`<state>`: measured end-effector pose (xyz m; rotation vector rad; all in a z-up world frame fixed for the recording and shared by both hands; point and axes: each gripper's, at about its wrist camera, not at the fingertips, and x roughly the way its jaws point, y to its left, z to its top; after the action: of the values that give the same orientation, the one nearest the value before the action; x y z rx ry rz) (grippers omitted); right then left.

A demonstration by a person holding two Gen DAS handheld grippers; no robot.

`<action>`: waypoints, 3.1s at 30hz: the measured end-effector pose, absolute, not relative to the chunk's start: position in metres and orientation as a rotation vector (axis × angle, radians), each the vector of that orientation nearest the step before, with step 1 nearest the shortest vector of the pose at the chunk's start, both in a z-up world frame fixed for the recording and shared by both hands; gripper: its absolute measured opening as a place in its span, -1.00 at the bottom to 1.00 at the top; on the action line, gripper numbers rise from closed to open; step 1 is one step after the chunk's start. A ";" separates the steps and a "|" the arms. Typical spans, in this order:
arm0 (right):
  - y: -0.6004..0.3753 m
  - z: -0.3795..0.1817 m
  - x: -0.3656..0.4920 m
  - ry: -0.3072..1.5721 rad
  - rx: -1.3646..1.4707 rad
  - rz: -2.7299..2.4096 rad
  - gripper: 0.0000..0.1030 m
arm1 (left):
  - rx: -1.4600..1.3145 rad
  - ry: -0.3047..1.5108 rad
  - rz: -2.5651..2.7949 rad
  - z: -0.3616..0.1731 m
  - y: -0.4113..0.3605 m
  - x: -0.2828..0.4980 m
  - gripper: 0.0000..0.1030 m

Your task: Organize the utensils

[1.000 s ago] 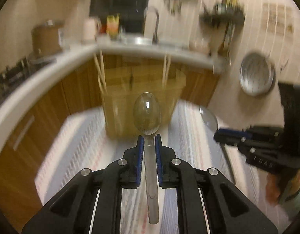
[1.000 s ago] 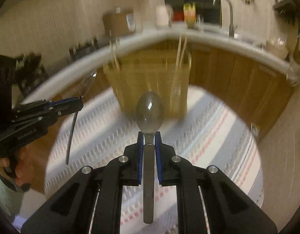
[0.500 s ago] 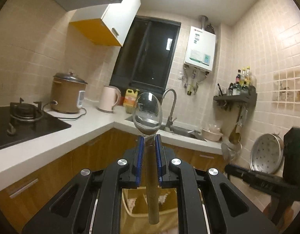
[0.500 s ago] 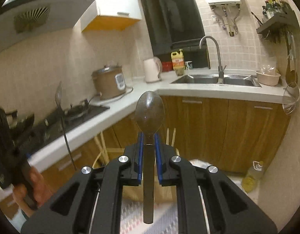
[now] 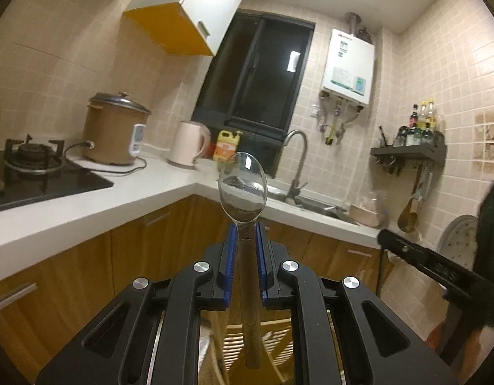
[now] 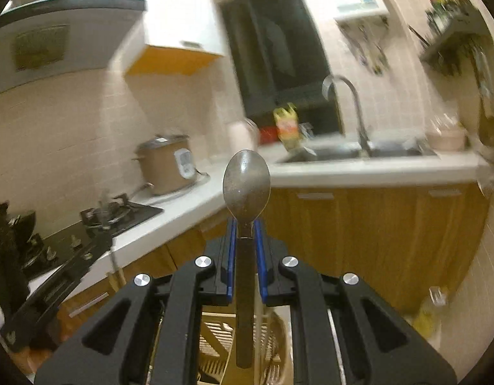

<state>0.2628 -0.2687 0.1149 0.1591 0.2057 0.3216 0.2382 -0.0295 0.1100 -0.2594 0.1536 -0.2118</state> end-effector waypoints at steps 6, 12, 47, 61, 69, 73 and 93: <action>-0.262 0.092 0.258 0.152 0.086 0.319 -0.81 | -0.188 0.116 -0.145 0.096 -0.040 0.236 -0.80; -0.259 0.078 0.240 0.163 0.028 0.332 -0.80 | -0.120 0.112 -0.141 0.088 -0.052 0.225 -0.78; -0.287 0.031 0.057 0.215 0.134 0.029 0.62 | -0.120 0.072 0.038 0.041 -0.049 0.029 0.73; -0.293 0.023 0.050 0.174 0.074 -0.064 0.81 | -0.022 0.143 0.065 0.025 -0.056 0.046 0.84; -0.301 0.021 0.053 0.199 0.096 -0.076 0.81 | 0.012 0.151 0.061 0.023 -0.061 0.048 0.85; -0.297 0.022 0.053 0.194 0.074 -0.076 0.81 | 0.012 0.154 0.063 0.023 -0.061 0.049 0.85; -0.291 0.015 0.063 0.252 0.057 -0.040 0.85 | -0.012 0.176 0.062 0.022 -0.056 0.053 0.85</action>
<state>0.0632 -0.2905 0.0152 0.0575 0.2519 -0.0402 0.0529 -0.0557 0.0216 -0.0125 0.1756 0.0624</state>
